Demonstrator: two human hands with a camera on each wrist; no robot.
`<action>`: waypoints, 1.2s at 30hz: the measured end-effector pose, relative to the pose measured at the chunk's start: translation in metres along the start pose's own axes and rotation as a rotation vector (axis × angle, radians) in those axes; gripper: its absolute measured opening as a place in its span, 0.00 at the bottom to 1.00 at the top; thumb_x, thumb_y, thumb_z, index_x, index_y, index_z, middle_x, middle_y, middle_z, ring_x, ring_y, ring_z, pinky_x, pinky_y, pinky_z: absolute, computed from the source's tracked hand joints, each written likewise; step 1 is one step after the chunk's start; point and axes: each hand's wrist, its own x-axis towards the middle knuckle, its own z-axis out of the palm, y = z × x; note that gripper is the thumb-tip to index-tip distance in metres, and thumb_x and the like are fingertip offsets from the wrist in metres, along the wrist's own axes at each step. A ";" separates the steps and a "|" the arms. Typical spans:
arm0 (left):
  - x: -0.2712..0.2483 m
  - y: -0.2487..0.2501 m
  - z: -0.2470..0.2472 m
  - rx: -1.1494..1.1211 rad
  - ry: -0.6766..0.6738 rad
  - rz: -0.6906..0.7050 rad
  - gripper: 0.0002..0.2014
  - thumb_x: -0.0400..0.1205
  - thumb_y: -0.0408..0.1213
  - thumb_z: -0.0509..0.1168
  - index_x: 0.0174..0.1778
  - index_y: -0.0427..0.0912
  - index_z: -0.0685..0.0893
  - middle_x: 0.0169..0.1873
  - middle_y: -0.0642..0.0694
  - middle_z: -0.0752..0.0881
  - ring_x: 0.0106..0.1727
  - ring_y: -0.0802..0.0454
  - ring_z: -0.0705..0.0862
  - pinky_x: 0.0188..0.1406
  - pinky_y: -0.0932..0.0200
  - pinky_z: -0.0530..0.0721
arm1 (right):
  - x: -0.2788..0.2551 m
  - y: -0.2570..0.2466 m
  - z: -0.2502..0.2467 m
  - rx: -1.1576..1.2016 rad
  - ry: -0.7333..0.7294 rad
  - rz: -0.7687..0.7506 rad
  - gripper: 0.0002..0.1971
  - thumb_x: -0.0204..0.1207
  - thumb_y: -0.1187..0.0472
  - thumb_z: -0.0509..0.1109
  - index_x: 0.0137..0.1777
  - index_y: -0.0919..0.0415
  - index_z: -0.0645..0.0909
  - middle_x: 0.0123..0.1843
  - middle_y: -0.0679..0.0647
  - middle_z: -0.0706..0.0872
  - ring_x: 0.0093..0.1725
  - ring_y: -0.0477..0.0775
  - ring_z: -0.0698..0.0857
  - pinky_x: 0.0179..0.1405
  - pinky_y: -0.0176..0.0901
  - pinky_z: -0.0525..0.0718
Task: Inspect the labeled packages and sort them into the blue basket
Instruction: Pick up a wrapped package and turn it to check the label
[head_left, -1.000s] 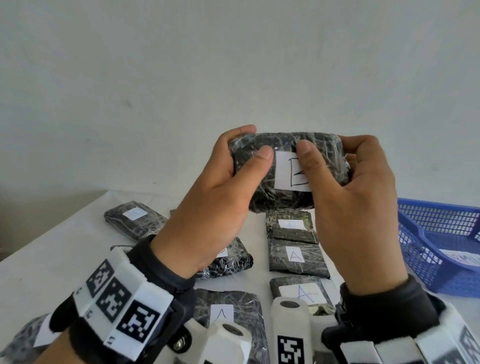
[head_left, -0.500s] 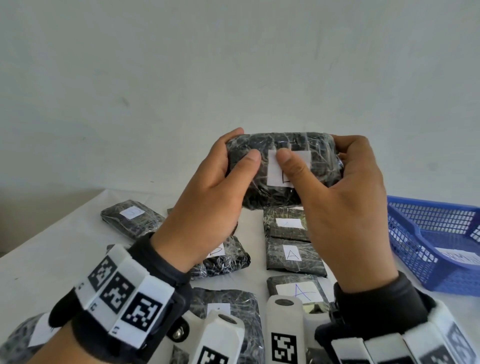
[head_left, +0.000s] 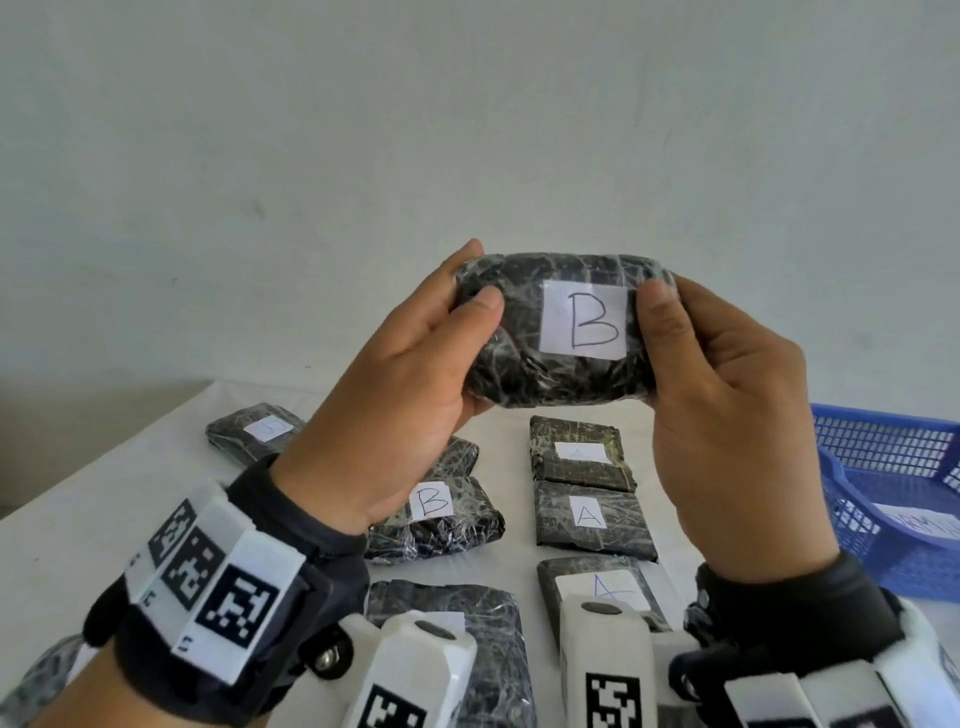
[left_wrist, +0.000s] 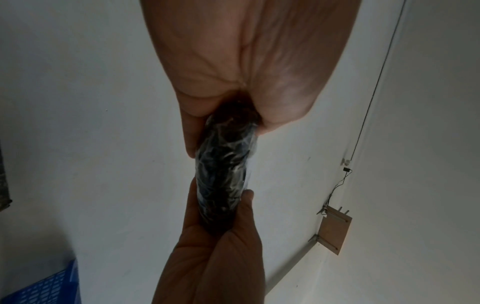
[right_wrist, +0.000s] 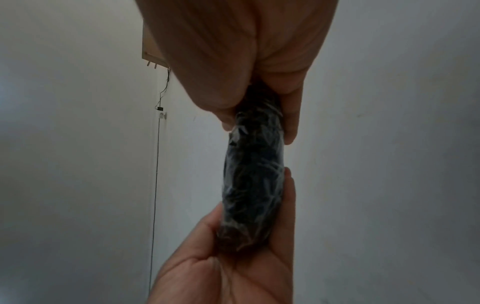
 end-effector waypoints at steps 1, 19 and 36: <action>0.000 0.001 0.000 0.006 0.020 0.010 0.24 0.88 0.39 0.62 0.82 0.49 0.75 0.56 0.53 0.94 0.61 0.56 0.92 0.66 0.47 0.88 | 0.000 0.000 0.001 0.025 -0.022 0.005 0.20 0.93 0.51 0.62 0.56 0.67 0.88 0.48 0.72 0.90 0.47 0.73 0.87 0.49 0.76 0.86; -0.002 -0.012 0.008 0.084 0.032 0.084 0.34 0.83 0.47 0.65 0.87 0.55 0.67 0.65 0.54 0.91 0.71 0.53 0.87 0.76 0.38 0.80 | -0.003 -0.007 0.001 -0.001 0.011 0.097 0.14 0.90 0.53 0.68 0.53 0.62 0.90 0.49 0.71 0.91 0.53 0.79 0.86 0.50 0.77 0.87; -0.005 -0.006 0.005 0.254 -0.045 0.074 0.41 0.84 0.53 0.68 0.91 0.60 0.54 0.78 0.58 0.81 0.78 0.60 0.80 0.82 0.44 0.74 | -0.003 -0.014 0.008 -0.160 -0.003 0.065 0.10 0.83 0.45 0.75 0.57 0.48 0.90 0.46 0.39 0.95 0.47 0.41 0.92 0.49 0.47 0.91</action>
